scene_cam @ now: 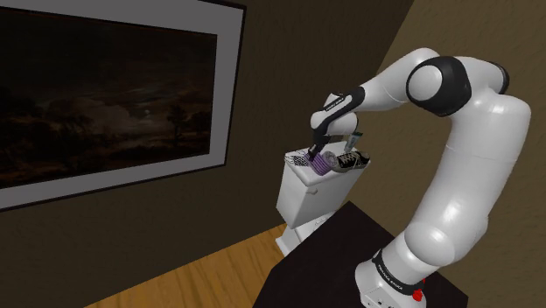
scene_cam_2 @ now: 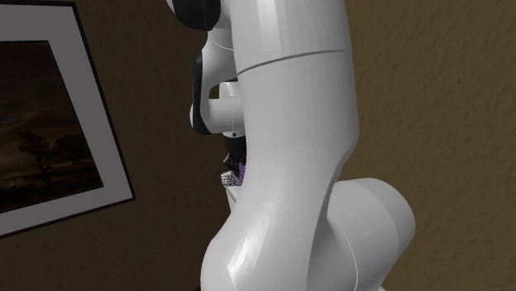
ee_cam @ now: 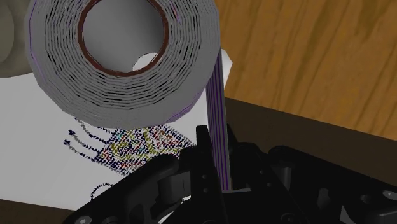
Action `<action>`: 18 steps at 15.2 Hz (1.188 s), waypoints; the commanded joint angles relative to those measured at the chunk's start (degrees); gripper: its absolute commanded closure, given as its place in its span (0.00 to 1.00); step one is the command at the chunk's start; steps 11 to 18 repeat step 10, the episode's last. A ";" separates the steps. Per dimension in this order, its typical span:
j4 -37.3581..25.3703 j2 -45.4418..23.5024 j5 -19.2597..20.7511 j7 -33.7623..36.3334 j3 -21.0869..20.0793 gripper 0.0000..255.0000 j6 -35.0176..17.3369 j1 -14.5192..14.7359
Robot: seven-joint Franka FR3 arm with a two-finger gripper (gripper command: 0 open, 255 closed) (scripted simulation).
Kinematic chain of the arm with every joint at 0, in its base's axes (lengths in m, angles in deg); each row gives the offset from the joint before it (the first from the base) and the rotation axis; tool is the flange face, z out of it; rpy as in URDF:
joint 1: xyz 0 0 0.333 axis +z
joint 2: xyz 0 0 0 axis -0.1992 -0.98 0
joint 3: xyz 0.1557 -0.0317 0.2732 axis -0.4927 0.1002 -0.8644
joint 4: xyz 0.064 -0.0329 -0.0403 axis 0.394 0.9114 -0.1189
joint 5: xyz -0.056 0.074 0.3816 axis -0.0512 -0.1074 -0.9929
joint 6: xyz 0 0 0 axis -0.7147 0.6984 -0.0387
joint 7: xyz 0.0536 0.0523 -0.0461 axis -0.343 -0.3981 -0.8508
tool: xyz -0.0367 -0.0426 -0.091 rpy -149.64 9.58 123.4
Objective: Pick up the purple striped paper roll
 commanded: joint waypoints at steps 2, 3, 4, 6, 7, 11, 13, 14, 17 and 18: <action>-0.15 1.84 0.75 0.38 0.48 1.00 1.92 0.25; -0.18 2.48 1.02 0.55 0.63 1.00 2.57 0.36; -0.22 3.11 1.28 0.72 0.76 1.00 3.23 0.46; -0.35 4.35 1.80 1.05 1.01 1.00 4.56 0.64; -0.43 4.96 2.05 1.22 1.13 1.00 5.23 0.73; -0.54 5.65 2.35 1.40 1.25 1.00 6.01 0.82; -0.54 5.65 2.35 1.40 1.25 1.00 6.01 0.82; -0.54 5.65 2.35 1.40 1.25 1.00 6.01 0.82; -0.54 5.65 2.35 1.40 1.25 1.00 6.01 0.82; -0.54 5.65 2.35 1.40 1.25 1.00 6.01 0.82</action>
